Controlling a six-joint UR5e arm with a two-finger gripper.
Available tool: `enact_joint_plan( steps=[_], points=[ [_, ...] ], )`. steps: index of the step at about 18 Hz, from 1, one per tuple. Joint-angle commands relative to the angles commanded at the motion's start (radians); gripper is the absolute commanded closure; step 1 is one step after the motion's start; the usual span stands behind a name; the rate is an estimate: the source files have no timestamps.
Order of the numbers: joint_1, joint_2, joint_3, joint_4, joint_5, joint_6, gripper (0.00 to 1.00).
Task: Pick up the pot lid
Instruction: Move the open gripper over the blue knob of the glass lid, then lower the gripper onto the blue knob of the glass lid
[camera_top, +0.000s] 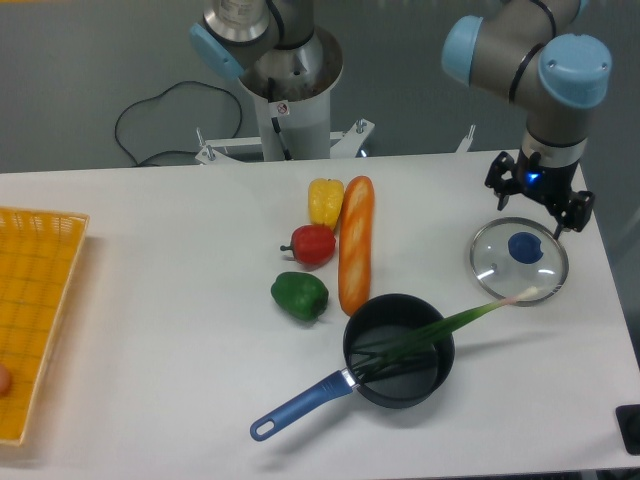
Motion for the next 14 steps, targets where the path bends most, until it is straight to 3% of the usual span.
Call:
enact_joint_plan(
  steps=[2, 7, 14],
  points=[
    [0.020, -0.005, -0.029, 0.040, 0.000, -0.008, 0.00],
    [0.041, -0.013, -0.022, 0.046, 0.002, 0.000, 0.00],
    [0.057, -0.068, -0.006, 0.065, 0.005, -0.009, 0.00]
  ],
)
